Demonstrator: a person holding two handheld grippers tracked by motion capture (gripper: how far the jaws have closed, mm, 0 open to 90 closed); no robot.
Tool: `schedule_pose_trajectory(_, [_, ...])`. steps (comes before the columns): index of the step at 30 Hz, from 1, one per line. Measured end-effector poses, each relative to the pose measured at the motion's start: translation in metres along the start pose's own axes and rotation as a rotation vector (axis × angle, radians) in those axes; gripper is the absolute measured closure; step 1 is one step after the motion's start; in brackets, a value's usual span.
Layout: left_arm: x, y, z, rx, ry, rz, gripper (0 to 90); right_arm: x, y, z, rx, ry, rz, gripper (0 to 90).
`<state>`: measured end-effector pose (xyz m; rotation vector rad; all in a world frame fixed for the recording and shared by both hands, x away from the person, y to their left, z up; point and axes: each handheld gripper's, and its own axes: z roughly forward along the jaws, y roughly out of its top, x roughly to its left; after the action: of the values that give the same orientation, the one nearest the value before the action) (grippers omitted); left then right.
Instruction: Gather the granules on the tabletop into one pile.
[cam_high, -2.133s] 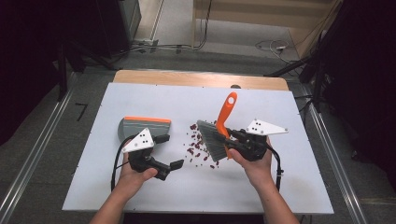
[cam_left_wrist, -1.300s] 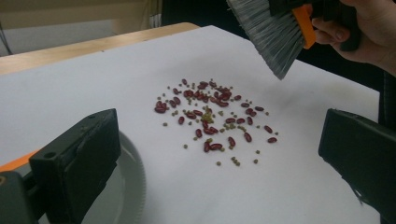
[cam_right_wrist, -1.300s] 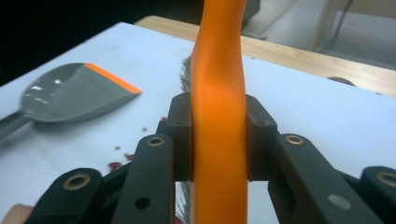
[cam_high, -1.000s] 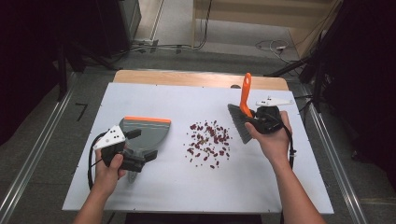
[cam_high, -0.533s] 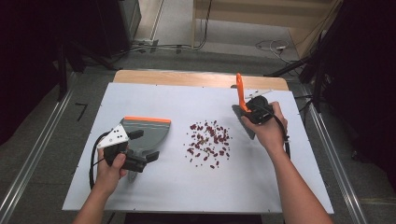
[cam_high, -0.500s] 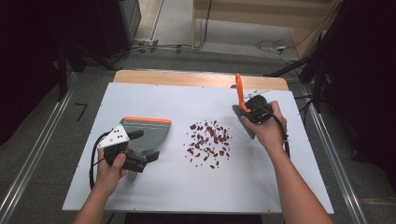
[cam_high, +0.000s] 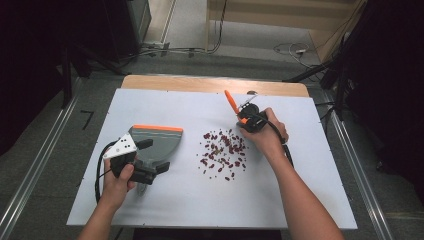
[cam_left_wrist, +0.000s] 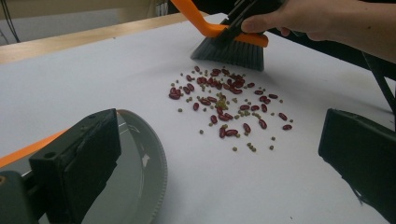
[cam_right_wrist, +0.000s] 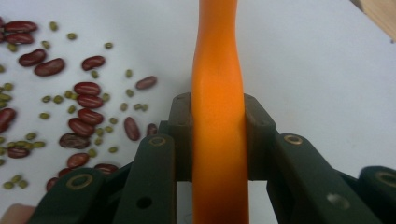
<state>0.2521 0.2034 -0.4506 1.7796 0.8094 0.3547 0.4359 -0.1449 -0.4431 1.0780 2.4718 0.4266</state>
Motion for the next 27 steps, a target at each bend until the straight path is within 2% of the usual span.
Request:
schedule_pose_trajectory(4, [0.0, 0.0, 0.0, -0.011, 0.002, -0.002, 0.0, 0.009, 0.0, 0.0, 0.02, 0.004, -0.024, 68.9])
schedule_pose_trajectory(9, [0.001, 0.0, -0.003, -0.034, 0.002, 0.003, 0.0, 0.02, -0.003, -0.004, 0.011, 0.022, -0.046, 68.8])
schedule_pose_trajectory(17, [0.002, -0.001, -0.004, -0.035, -0.002, -0.003, 0.0, 0.038, -0.007, -0.013, 0.005, 0.065, -0.083, 68.8])
schedule_pose_trajectory(22, [0.002, -0.001, -0.004, -0.03, -0.001, -0.003, 0.0, 0.039, -0.008, -0.016, 0.003, 0.081, -0.091, 68.9])
schedule_pose_trajectory(27, [0.002, -0.001, -0.005, -0.026, 0.001, -0.006, 0.0, 0.042, -0.01, -0.022, 0.001, 0.08, -0.128, 68.9])
